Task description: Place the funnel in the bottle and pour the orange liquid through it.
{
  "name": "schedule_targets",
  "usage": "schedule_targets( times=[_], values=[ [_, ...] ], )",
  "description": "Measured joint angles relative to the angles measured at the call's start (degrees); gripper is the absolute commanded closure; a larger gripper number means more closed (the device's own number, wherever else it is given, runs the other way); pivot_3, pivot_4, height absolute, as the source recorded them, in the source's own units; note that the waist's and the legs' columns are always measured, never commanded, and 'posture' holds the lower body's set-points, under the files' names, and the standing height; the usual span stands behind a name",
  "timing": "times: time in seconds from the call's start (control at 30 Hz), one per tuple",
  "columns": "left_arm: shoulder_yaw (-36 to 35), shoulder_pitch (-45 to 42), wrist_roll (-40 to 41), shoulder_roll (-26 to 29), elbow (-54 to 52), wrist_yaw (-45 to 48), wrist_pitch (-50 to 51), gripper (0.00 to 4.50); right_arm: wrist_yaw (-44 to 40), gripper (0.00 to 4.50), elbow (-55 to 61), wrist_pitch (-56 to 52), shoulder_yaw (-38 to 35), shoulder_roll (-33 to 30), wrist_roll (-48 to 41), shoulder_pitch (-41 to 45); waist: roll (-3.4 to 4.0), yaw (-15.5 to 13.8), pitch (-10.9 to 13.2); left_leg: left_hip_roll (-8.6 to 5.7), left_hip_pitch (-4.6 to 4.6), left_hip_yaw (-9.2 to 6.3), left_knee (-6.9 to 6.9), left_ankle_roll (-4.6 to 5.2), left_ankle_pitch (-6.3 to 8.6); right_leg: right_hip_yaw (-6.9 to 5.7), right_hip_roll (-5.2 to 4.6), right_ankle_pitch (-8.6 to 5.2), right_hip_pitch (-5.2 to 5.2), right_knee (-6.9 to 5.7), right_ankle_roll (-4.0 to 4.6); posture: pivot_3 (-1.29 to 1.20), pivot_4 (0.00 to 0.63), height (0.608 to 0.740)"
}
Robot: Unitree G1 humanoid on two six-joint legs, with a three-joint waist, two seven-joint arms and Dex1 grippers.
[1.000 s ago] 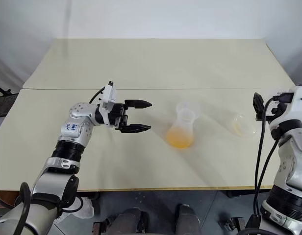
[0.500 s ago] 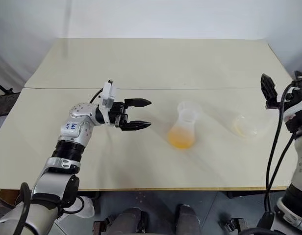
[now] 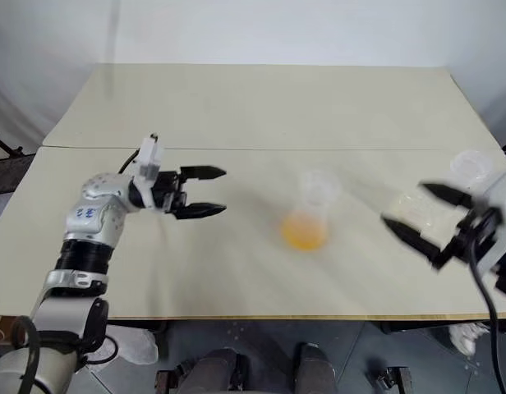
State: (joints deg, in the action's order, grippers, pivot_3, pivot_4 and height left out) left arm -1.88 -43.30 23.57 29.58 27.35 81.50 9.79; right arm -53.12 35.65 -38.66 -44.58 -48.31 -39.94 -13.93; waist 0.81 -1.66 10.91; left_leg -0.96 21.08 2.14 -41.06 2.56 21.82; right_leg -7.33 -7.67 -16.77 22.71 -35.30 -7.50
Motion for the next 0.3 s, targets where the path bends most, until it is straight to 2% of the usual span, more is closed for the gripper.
schedule_targets(
  times=[0.13,0.3],
  values=[
    [-0.01,0.98,-0.05,1.96,1.68,3.41,-1.95,0.0,-5.45,0.03,-1.32,7.38,-0.41,4.11,2.18,-7.16,-0.06,-0.03,0.0,0.01,-0.08,-0.02,-0.03,0.07,-0.05,0.02,0.01,0.0,-0.2,0.23,0.0,0.0,0.15,0.74],
    [-0.46,1.11,-0.06,2.87,5.13,4.24,-3.59,0.0,-7.63,0.03,-5.9,16.38,2.47,8.72,6.11,-10.23,-0.05,0.14,0.0,-0.01,-0.11,-0.01,0.01,0.07,-0.05,0.09,0.0,0.01,-0.17,0.22,-0.02,0.0,0.15,0.74]
  ],
)
